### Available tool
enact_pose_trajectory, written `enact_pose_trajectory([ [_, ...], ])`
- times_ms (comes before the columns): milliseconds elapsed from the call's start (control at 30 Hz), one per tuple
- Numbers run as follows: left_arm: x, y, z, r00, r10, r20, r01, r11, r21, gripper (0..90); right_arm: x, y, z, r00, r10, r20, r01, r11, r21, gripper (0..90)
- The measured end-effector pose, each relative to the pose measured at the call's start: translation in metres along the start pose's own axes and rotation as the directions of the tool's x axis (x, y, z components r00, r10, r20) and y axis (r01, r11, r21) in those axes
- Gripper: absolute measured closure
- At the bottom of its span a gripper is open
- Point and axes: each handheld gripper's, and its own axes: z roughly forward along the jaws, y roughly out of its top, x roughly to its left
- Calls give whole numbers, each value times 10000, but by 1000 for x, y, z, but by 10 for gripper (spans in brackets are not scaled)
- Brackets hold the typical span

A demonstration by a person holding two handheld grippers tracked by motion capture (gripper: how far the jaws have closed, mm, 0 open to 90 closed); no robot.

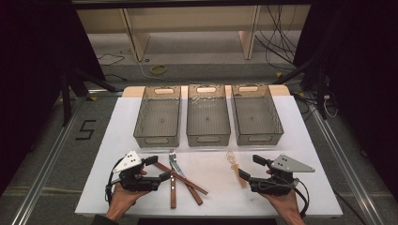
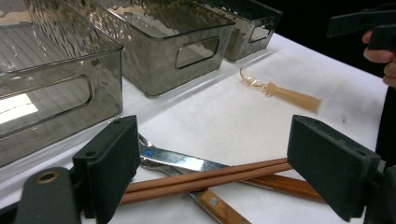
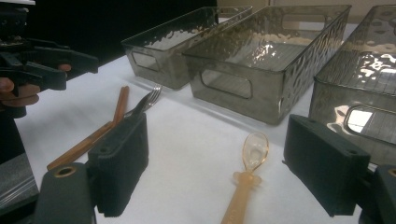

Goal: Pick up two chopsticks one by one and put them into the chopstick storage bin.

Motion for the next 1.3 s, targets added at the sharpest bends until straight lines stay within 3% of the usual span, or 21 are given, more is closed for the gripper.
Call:
enact_pose_trajectory([
  [100, 1, 1, 1, 9999, -44, 104, 43, 9999, 94, 166, 0, 0, 0, 10000, -7, -23, 7, 10000, 3, 230],
  [400, 2, 7, 3, 9981, 600, 160, -612, 9940, 902, 172, 0, 0, 0, 10000, 12, -51, -12, 10000, -24, 233],
  [500, 6, 13, 2, 9947, 1030, 29, -1024, 9848, 1403, 182, -1, 0, 0, 10000, 41, -83, -41, 10000, -7, 233],
  [533, 6, 13, 2, 9947, 1030, 29, -1024, 9848, 1403, 185, -1, 0, 1, 9999, 53, -92, -53, 10000, 11, 234],
  [667, 10, 19, 2, 9875, 1567, -172, -1504, 9693, 1944, 199, -2, 0, 1, 9999, 44, -101, -44, 10000, 53, 235],
  [767, 15, 23, 5, 9814, 1916, -96, -1837, 9526, 2426, 199, -2, 0, 2, 9999, 60, -115, -59, 9999, 81, 235],
  [967, 17, 30, 11, 9627, 2673, 429, -2660, 9045, 3334, 226, -4, 0, 2, 9999, 116, -112, -115, 9999, 23, 239],
  [1033, 16, 33, 11, 9522, 2985, 647, -3018, 8868, 3501, 243, -4, 0, 2, 9998, 141, -145, -140, 9999, 55, 239],
  [1067, 17, 35, 11, 9455, 3153, 813, -3224, 8716, 3694, 249, -4, 0, 2, 9998, 123, -154, -123, 9999, 56, 239],
  [1100, 17, 35, 11, 9455, 3153, 813, -3224, 8716, 3694, 254, -4, 0, 2, 9998, 123, -154, -123, 9999, 56, 239],
  [1167, 19, 37, 11, 9414, 3202, 1065, -3360, 8599, 3842, 258, -4, 0, 2, 9998, 107, -162, -106, 9999, 75, 240],
  [1233, 20, 38, 11, 9321, 3393, 1268, -3608, 8394, 4064, 289, -4, 0, 3, 9998, 119, -178, -117, 9999, 102, 240],
  [1300, 21, 37, 12, 9265, 3494, 1395, -3750, 8278, 4173, 295, -4, 0, 3, 9998, 110, -193, -108, 9999, 97, 241],
])
